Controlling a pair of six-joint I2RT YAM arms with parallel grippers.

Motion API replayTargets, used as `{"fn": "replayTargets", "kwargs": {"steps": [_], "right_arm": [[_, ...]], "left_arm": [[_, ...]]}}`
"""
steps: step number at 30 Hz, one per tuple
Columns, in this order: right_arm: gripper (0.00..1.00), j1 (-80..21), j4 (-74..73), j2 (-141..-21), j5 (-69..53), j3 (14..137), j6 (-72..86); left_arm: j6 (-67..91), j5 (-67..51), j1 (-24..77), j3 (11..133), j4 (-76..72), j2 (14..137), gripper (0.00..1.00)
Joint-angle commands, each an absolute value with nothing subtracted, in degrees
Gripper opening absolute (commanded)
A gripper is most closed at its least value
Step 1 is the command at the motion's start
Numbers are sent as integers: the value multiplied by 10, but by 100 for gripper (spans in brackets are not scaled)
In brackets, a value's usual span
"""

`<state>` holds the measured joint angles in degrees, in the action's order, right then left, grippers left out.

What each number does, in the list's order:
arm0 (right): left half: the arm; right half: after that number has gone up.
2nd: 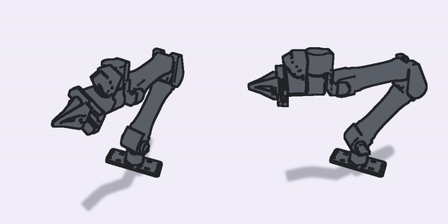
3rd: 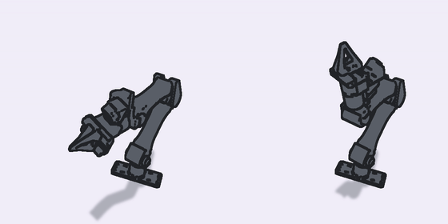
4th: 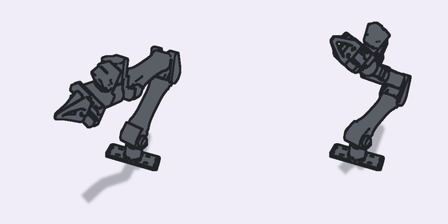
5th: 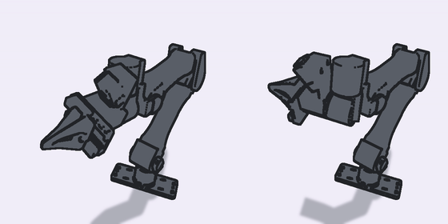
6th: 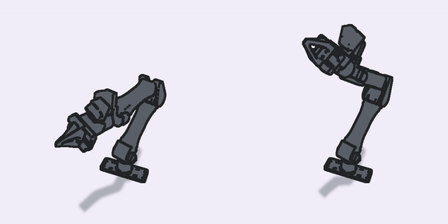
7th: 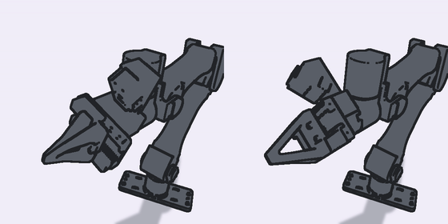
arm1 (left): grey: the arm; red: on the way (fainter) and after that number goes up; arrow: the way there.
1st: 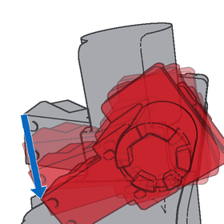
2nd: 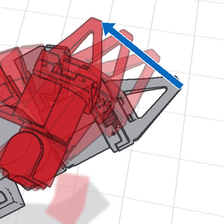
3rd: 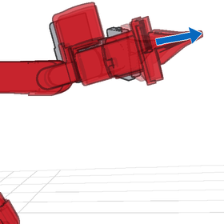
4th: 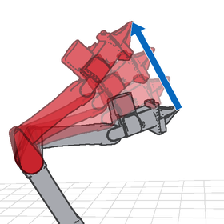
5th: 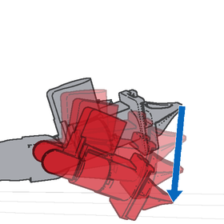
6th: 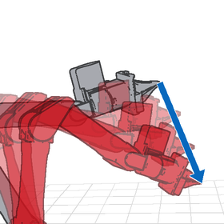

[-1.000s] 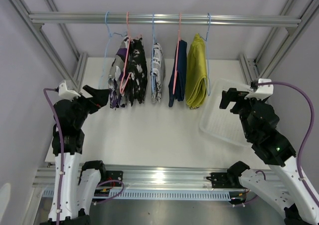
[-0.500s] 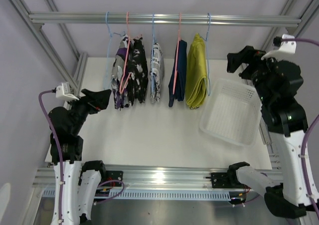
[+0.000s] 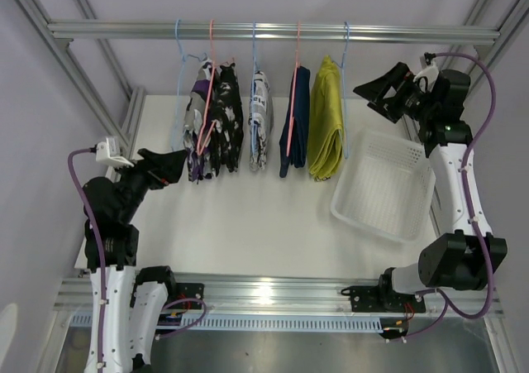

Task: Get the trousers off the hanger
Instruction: Pick up the hanger from the clothesline.

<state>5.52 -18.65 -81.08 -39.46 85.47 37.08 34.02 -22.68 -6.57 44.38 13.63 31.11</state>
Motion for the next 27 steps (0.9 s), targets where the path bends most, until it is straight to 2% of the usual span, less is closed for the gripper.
{"fn": "replayTargets", "kwargs": {"steps": [1,2,5,8,24,27], "right_arm": [[99,59,5,-803,-539,819,490],[100,59,104,-805,-551,802,520],[99,59,268,-814,-576,742,647],[99,56,332,-826,-579,725,700],[98,2,328,-892,-597,783,679],[81,2,326,-892,-596,790,678]], "left_arm": [[332,-243,-73,439,108,318,99],[332,-243,-73,439,110,319,99],[332,-244,-73,439,110,321,99],[331,-244,-73,439,110,320,100],[329,-245,-73,438,111,323,99],[330,-246,-73,439,111,323,100]]}}
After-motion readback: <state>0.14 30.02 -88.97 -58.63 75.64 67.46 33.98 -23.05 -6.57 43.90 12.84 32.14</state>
